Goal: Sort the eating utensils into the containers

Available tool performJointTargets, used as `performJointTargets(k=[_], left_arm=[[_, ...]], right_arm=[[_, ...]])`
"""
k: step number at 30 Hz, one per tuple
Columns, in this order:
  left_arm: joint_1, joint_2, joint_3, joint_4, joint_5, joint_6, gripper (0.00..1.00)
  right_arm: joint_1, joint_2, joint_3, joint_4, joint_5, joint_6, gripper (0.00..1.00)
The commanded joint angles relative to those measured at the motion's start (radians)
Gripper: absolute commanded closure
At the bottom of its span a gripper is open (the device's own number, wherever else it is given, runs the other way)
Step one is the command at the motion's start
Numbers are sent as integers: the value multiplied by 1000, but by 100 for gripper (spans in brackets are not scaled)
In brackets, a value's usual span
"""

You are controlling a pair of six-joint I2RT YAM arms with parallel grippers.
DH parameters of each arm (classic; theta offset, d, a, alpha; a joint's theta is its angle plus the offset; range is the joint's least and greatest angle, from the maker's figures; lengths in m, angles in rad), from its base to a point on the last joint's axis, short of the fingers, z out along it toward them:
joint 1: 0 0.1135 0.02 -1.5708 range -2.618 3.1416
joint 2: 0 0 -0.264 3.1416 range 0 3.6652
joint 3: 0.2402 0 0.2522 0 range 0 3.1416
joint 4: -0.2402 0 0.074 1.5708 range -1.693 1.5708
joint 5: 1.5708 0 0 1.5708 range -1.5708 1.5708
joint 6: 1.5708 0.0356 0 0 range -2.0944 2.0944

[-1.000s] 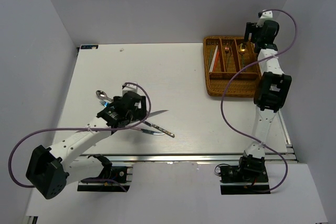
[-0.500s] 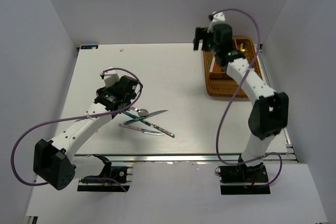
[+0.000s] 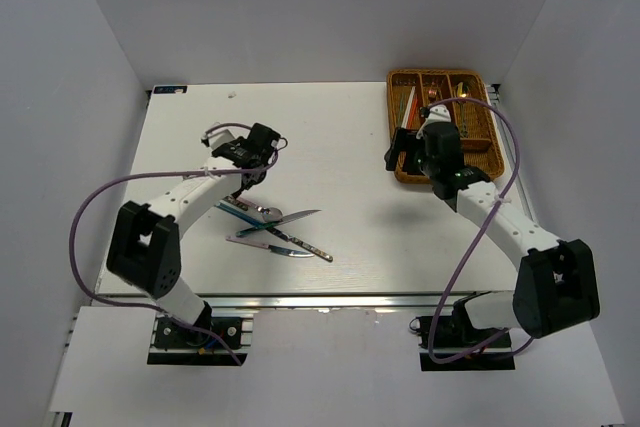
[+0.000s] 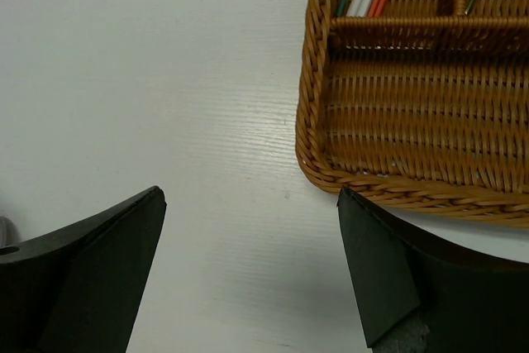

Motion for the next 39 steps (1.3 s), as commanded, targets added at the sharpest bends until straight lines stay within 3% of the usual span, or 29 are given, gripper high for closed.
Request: performJointTargets(k=[1,5,25,30,34,36,37,39], left_arm=[[2,91,29,-4,59,-160,26],[1,191,40,18,177,-187,30],[-13,266,-41,48,169,-269,37],[-13,306,-54,91,205,-249,55],[-13,331,-63,119,234,-227,58],[-13,334,-64,142,248,-201,71],[-13,335,-58,143,251,-195,100],[-13,338,-45,152,251,-154,100]], right_arm=[[5,-40,-6,60,-33,13,11],[6,-49,-37,75,-49,10,11],[5,-43,-66,118,-90,3,11],[6,-48,-71,120,-89,2,11],[6,-61,-77,120,-79,-3,11],[5,-72,-82,126,-79,-4,11],[6,-75,-85,132,-79,-4,11],[5,-80,-88,133,-84,-4,11]])
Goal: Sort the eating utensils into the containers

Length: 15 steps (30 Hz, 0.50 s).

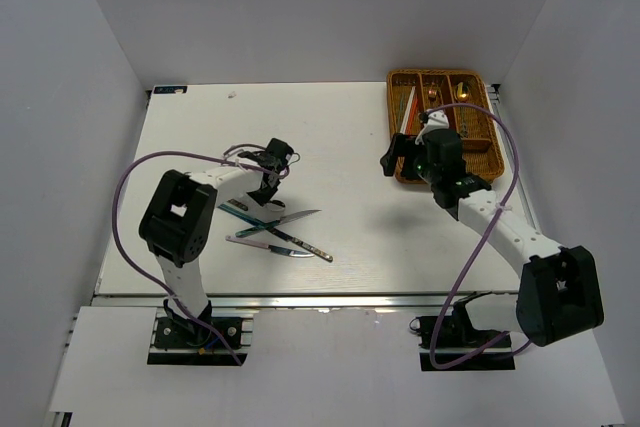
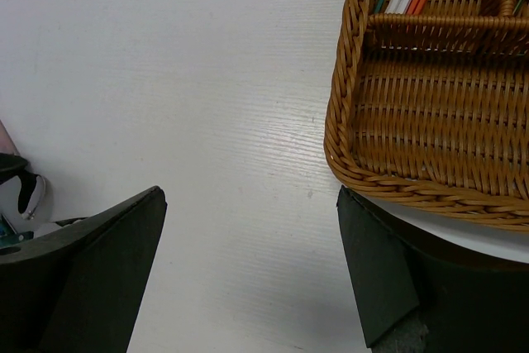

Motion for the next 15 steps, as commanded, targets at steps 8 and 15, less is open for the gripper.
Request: performJointTargets(k=[8,15], left_arm=[[-14,14,50,62,6,250,100],[-105,-158,9,386,66,561,100]], right_arm=[[-2,-48,-25,60,-32,10,11],[-18,56,-7,268,-417,192,11]])
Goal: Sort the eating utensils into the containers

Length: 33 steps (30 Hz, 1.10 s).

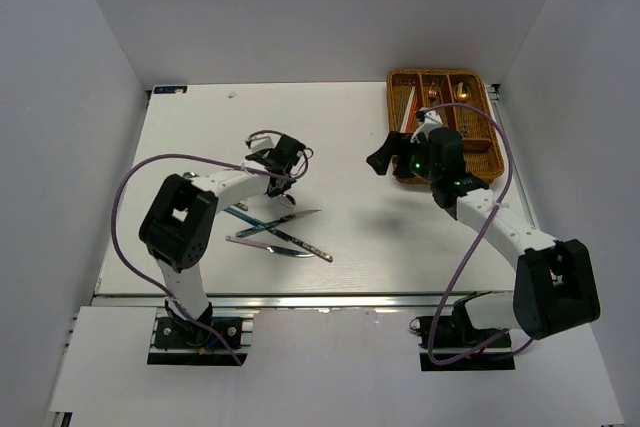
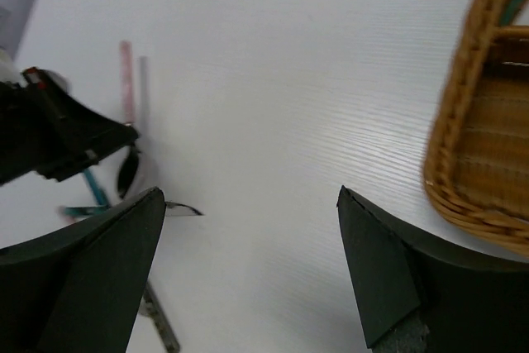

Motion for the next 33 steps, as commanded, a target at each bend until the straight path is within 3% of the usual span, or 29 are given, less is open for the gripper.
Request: performJointTargets(k=[1,4,9,16,21,22,24,25,26,27,29,30,31,33], left_arm=[[-57,-161,-48,263,72,215,100],[-65,-227,-132,427,234,265,100],[-74,-274,-228,680,578,285,100],[-105,-279,-246,755,779,303,100],[-119,-293,-265,790,805,303,100],[-120,-291,-266,797,810,297,100],[-123,-277,-262,807,838,294,100],[-123,-273,-259,801,833,292,100],[-123,-265,-255,789,812,292,100],[-122,-267,-252,778,787,294,96],[-123,-273,-234,733,722,297,64],[-123,-276,-223,710,692,298,42],[-123,-279,-193,674,659,300,4],[-123,-296,-162,549,564,318,2]], right_arm=[[-6,48,27,225,-224,140,11],[-4,122,89,299,-292,244,12],[-4,291,206,285,-365,341,14],[15,369,243,305,-430,341,17],[37,423,297,221,-407,308,19],[43,429,298,224,-408,315,24],[46,453,303,245,-440,332,44],[49,457,297,285,-457,344,79],[49,458,291,308,-476,366,100],[49,452,288,316,-474,372,100],[35,432,303,266,-438,329,100],[23,429,318,233,-431,305,100],[-16,429,341,198,-431,276,100],[-73,443,451,53,-398,176,100]])
